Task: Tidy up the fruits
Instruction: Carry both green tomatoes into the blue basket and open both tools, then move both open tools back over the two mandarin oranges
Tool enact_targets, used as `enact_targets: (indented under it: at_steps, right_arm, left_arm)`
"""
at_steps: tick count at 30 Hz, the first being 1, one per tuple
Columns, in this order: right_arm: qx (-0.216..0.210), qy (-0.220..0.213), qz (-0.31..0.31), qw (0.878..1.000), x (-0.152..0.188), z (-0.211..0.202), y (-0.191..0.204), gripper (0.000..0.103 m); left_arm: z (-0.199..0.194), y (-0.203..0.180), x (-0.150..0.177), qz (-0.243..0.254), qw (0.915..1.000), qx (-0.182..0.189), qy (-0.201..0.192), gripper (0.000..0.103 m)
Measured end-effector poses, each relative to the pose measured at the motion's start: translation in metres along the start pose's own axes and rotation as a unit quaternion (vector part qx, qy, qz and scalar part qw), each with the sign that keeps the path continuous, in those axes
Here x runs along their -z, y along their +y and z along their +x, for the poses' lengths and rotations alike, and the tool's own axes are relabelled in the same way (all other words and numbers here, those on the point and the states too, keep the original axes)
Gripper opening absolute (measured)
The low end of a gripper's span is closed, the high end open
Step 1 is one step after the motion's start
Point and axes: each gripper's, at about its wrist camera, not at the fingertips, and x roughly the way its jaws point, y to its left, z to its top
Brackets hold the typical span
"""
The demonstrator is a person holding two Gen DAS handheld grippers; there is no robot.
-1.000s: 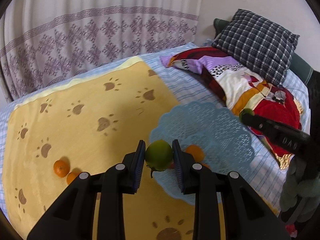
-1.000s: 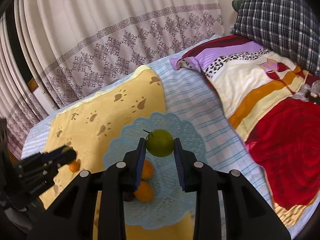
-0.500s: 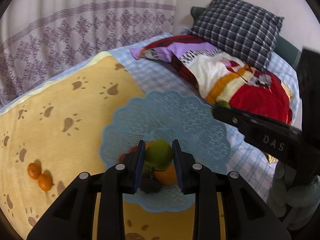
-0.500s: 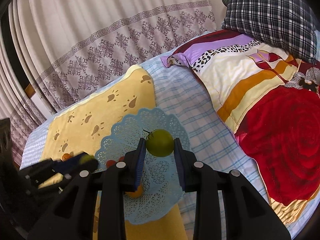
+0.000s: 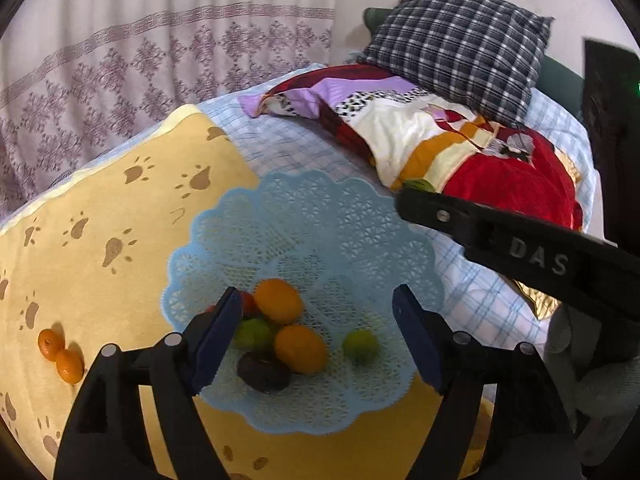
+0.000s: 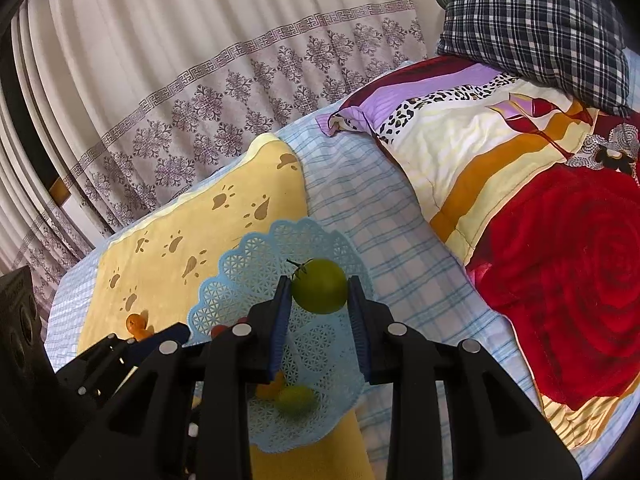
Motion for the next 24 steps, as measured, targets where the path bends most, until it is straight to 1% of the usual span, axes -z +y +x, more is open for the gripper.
enact_targets:
  at_steps: [8,13,14,15,16,18,24]
  right_arm:
    - [-0.002,0.012,-0.012,1.000,0.002,0.007,0.007,0.029]
    - [-0.003,0.018,-0.012,1.000,0.002,0.010,0.009,0.031]
    - [-0.004,0.020,-0.009,1.000,0.002,0.011,0.008,0.034]
    - [-0.005,0.019,-0.004,1.000,0.002,0.010,0.008,0.053]
    - [-0.002,0.013,-0.003,1.000,0.001,0.009,0.007,0.068]
    - [0.003,0.004,-0.008,1.000,0.000,0.005,0.008,0.068]
    - [0.007,-0.004,-0.010,1.000,0.000,0.000,0.009,0.068]
  left_arm:
    - [-0.010,0.032,0.001,-0.032,0.9991,-0.027,-0.004,0.077]
    - [-0.016,0.057,0.008,-0.059,0.9971,-0.047,0.003,0.077]
    - [-0.017,0.060,0.009,-0.063,0.9967,-0.050,0.004,0.077]
    - [-0.018,0.064,0.010,-0.068,0.9962,-0.054,0.005,0.077]
    - [-0.019,0.069,0.011,-0.074,0.9956,-0.058,0.006,0.077]
    - [-0.023,0.077,0.013,-0.081,0.9945,-0.066,0.007,0.077]
    - [-0.037,0.095,0.019,-0.088,0.9921,-0.089,0.000,0.077]
